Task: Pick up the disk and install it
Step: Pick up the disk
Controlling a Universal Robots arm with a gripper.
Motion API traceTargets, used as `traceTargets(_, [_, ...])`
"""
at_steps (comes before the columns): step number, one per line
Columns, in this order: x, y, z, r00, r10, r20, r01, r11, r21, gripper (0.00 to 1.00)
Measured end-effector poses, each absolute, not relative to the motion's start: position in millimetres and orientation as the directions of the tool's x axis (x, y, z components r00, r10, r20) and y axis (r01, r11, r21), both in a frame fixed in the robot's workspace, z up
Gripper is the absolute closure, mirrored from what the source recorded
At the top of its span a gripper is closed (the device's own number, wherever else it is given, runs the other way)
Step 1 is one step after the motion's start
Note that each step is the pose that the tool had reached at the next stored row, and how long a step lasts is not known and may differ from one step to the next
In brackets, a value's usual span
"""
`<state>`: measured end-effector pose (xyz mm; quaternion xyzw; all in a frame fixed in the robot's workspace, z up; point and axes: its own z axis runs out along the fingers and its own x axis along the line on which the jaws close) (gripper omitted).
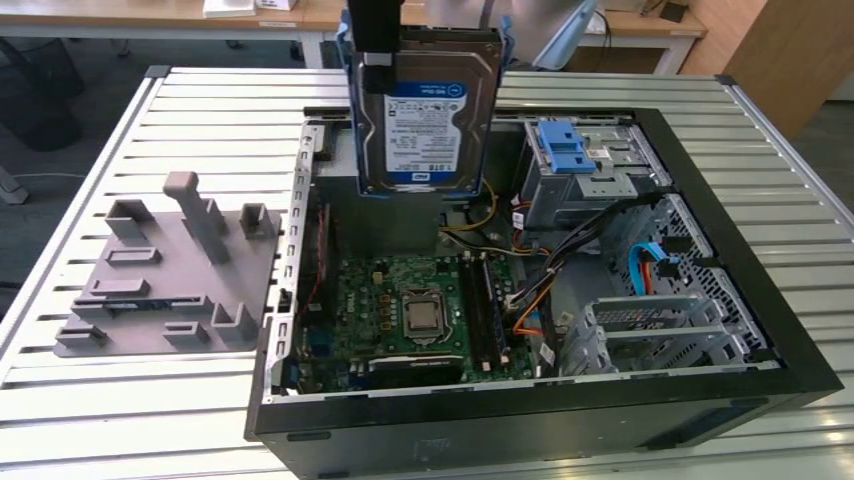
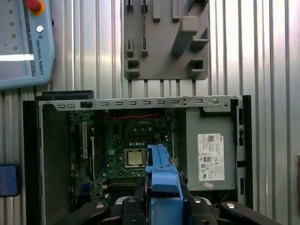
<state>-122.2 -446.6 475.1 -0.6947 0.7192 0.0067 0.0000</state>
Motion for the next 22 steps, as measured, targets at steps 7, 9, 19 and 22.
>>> traceTargets(7, [-121.4, -446.9, 475.0, -0.035, -0.999, -0.009, -0.999, 0.035, 0.01, 0.64])
traceTargets(9, [-121.4, -447.0, 475.0, -0.035, -0.999, -0.009, -0.999, 0.035, 0.01, 0.64])
traceTargets(19, [-120.7, -447.3, 474.9, -0.034, -0.999, -0.009, -0.999, 0.034, 0.01, 0.64])
traceTargets(22, [-113.8, -447.2, 474.8, -0.035, -0.999, -0.009, -0.999, 0.035, 0.01, 0.64])
